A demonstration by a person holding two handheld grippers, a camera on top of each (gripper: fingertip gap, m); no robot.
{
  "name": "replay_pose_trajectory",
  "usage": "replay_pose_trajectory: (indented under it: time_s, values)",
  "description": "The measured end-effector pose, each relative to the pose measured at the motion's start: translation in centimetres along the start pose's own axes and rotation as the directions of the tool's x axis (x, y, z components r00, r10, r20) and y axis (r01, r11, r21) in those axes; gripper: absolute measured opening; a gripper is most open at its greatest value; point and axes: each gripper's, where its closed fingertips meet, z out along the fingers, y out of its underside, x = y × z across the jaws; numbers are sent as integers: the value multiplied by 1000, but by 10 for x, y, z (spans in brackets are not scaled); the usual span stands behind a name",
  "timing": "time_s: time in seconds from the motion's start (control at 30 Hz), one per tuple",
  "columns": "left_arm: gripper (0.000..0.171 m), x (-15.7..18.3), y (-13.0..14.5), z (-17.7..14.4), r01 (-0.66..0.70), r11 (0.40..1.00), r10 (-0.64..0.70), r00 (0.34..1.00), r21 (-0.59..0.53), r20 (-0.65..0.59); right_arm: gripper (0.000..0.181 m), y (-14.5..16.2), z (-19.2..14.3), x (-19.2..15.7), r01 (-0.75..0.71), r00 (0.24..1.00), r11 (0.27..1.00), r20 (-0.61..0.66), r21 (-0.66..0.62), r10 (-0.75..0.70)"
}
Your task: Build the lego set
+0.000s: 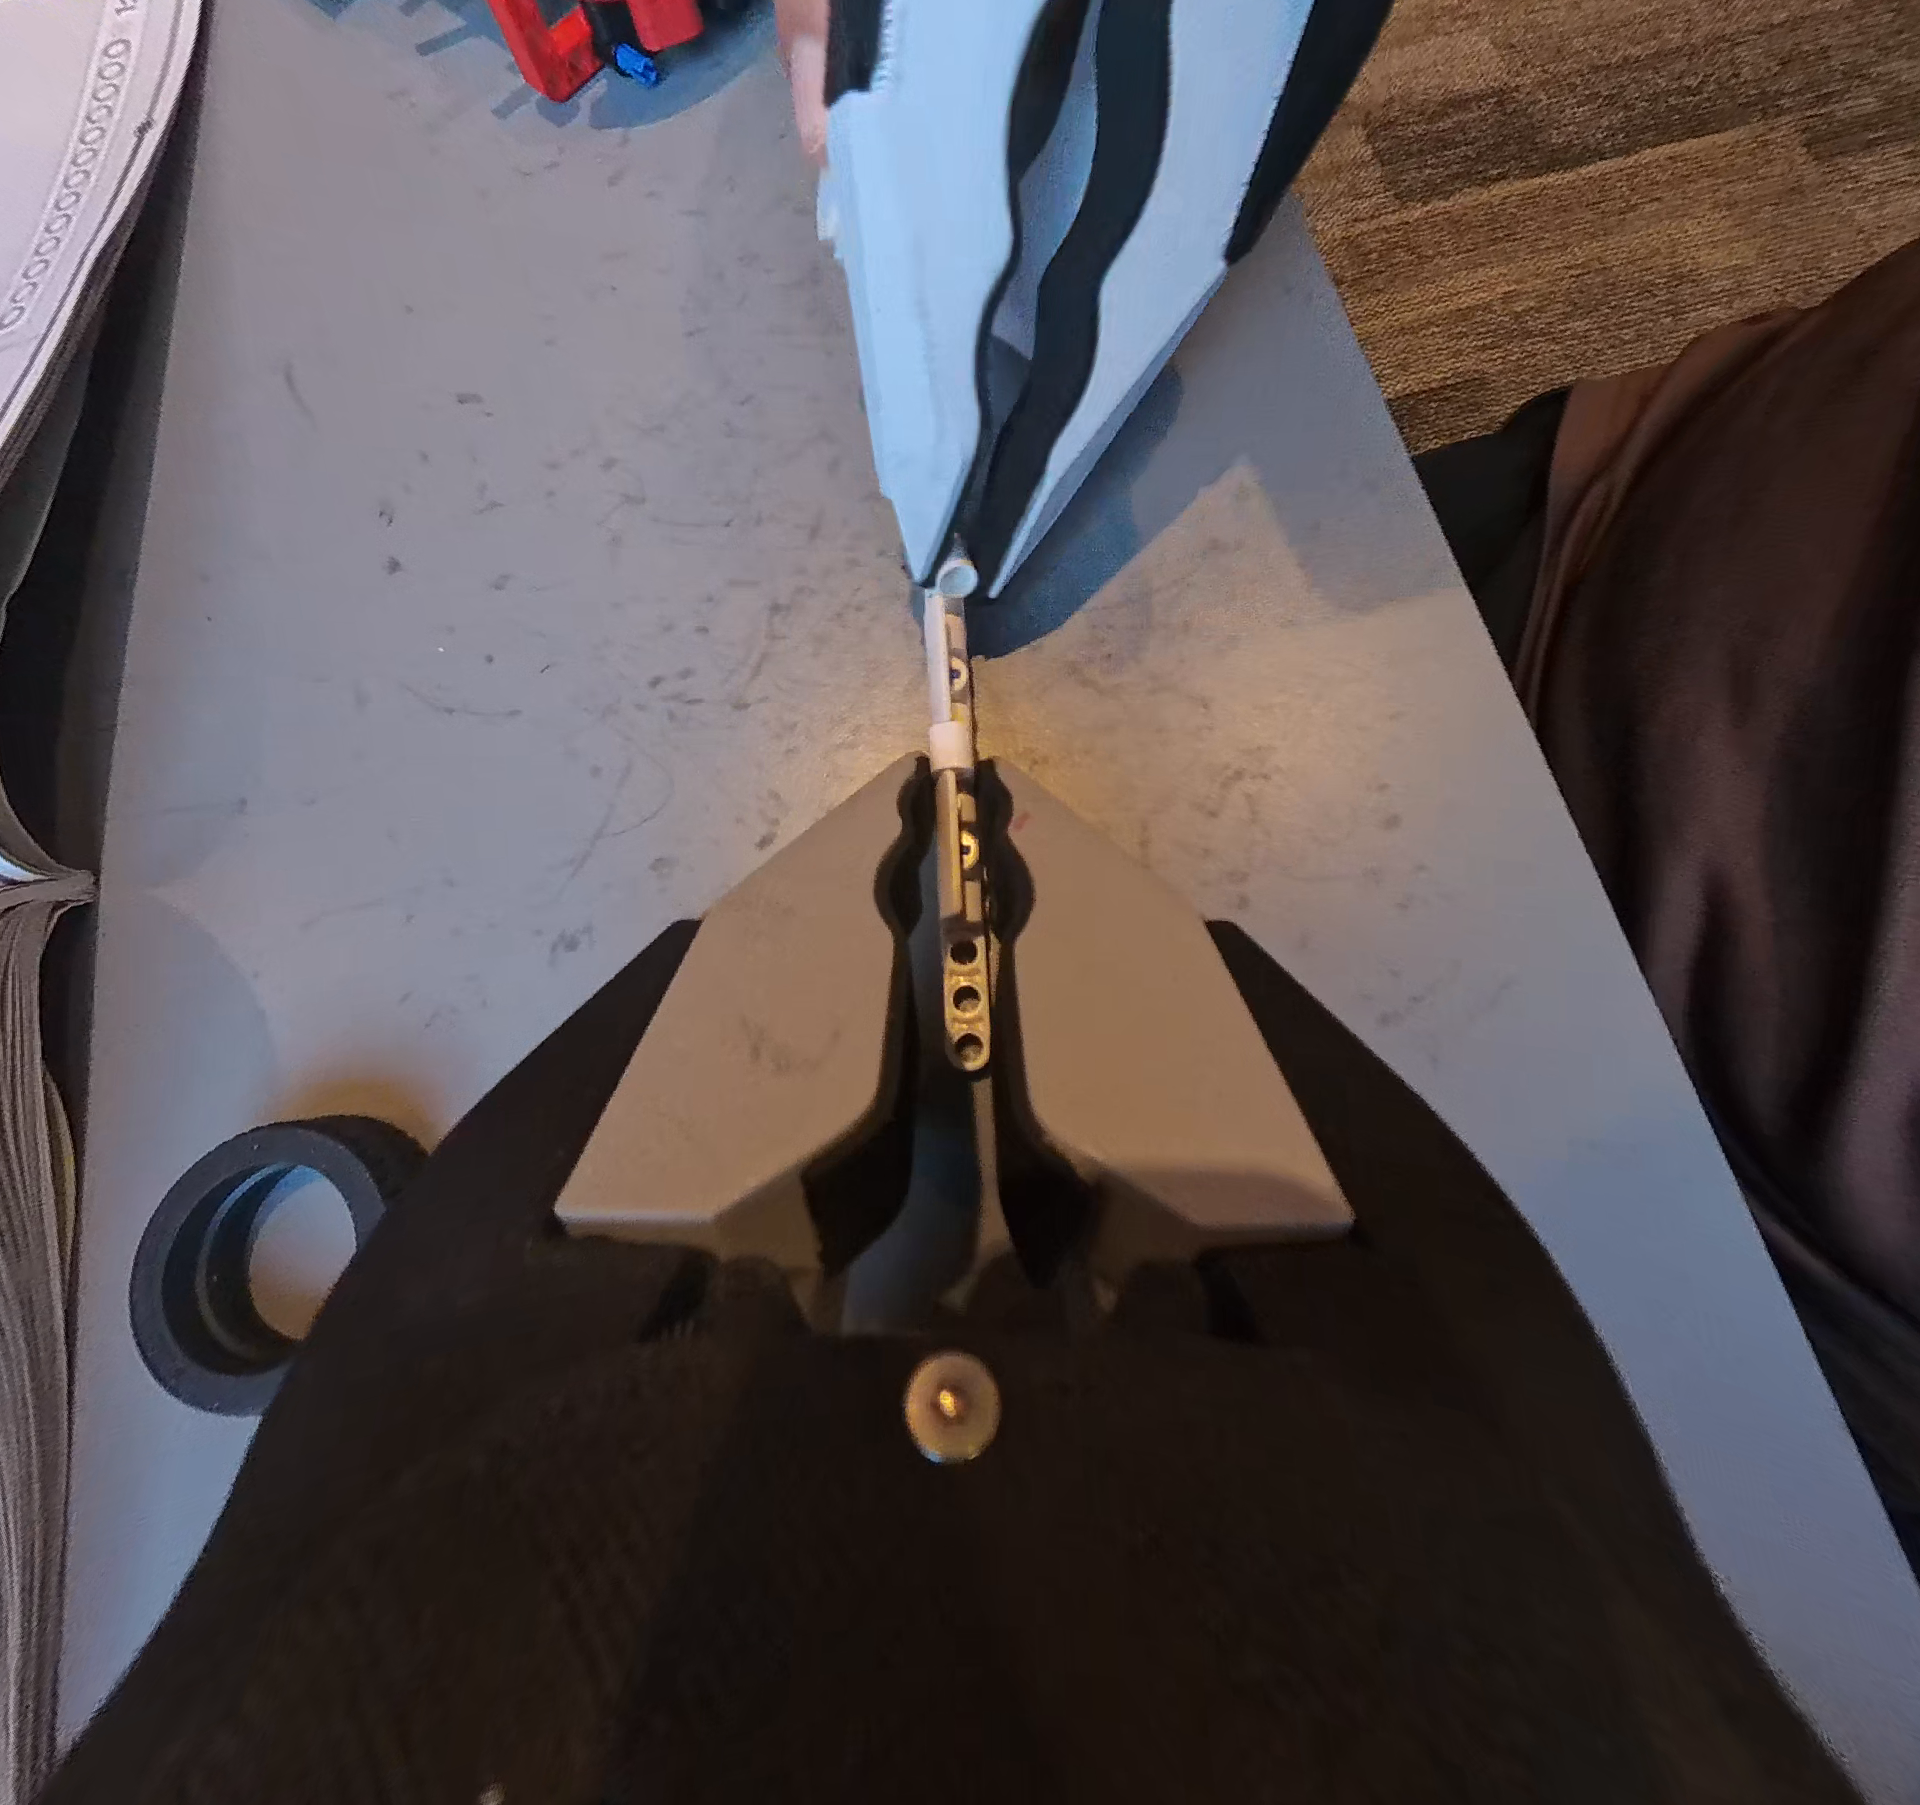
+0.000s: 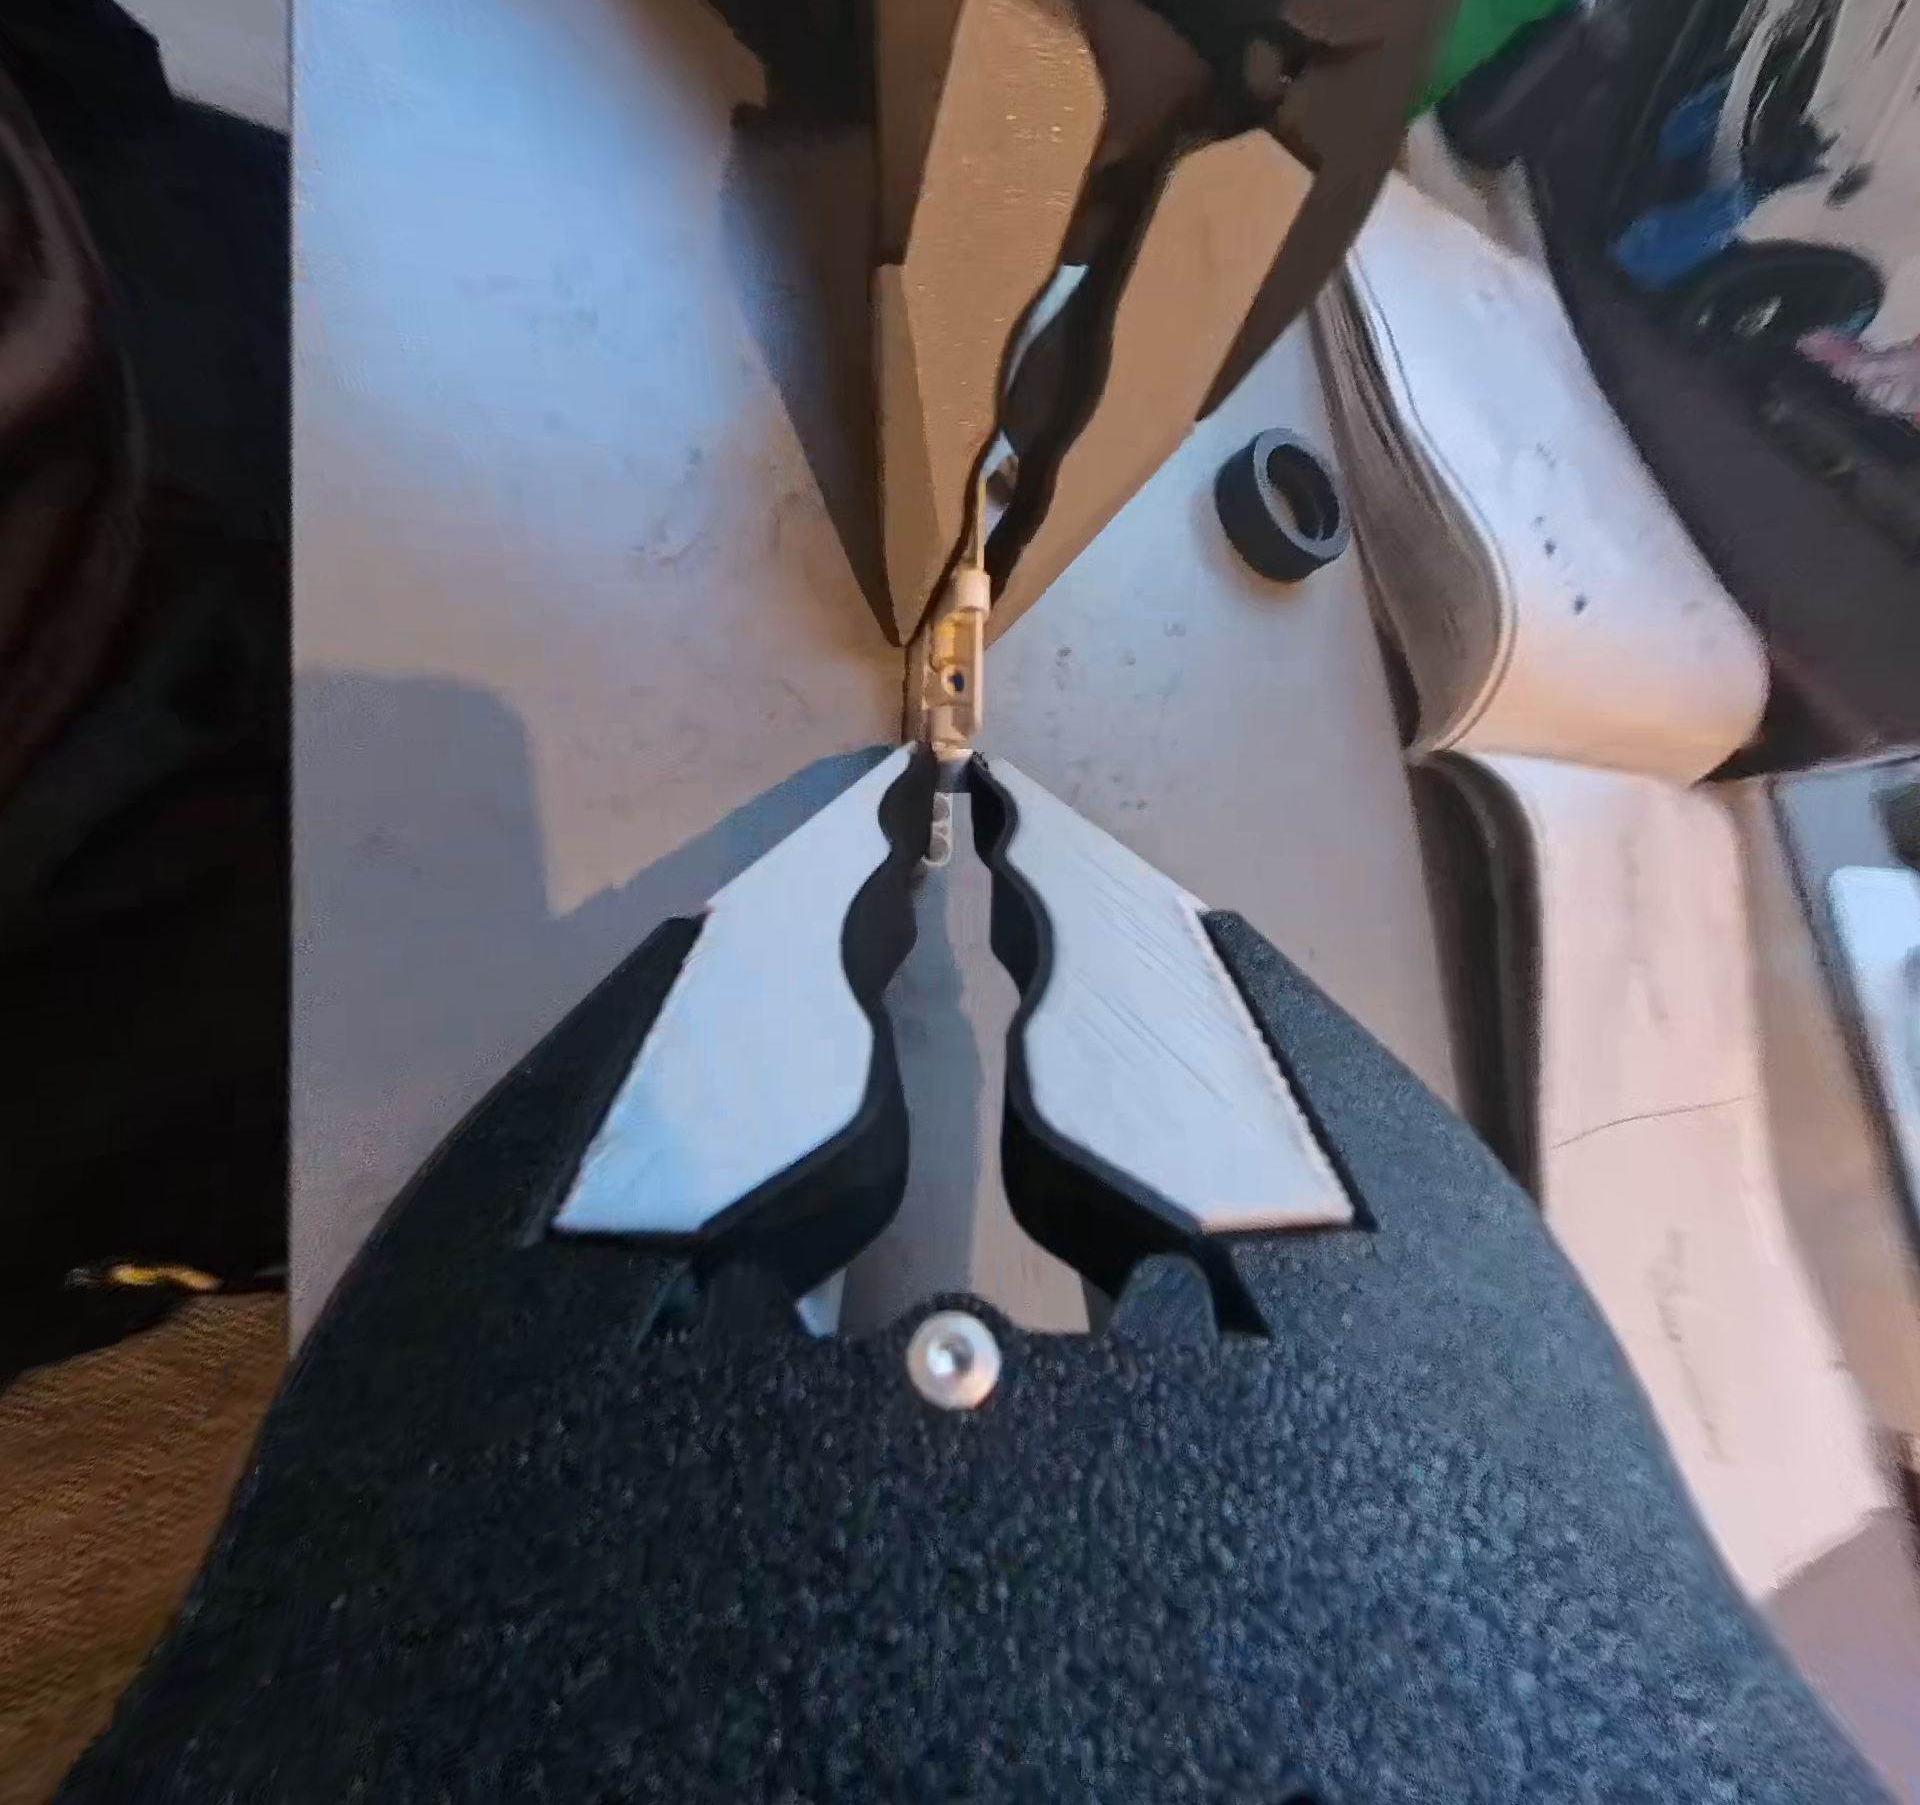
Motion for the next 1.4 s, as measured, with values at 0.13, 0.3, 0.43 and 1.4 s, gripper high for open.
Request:
replay_pose_trajectory:
  time_s: [0.13, 0.3, 0.43, 1.4]
  values:
    - [6, 0, 0, 0, 2, 1000, -2, 1000, 0, -1, 7, 1, 0, 0, 63, 998, 997, 11, -46, -62]
    - [6, -1, 0, 0, -4, 1000, 4, 1000, -1, 7, 7, 1, 1, 1, 157, 987, 984, -10, -85, -159]
    - [6, -1, 0, 0, -4, 1000, 4, 1000, -2, 7, 7, 1, 2, 0, -39, 996, 997, 81, -72, 45]
    - [5, -1, -1, 1, 11, 1000, -11, 1000, 1, 6, 7, 5, 2, 0, -243, 921, 953, 264, -183, 286]
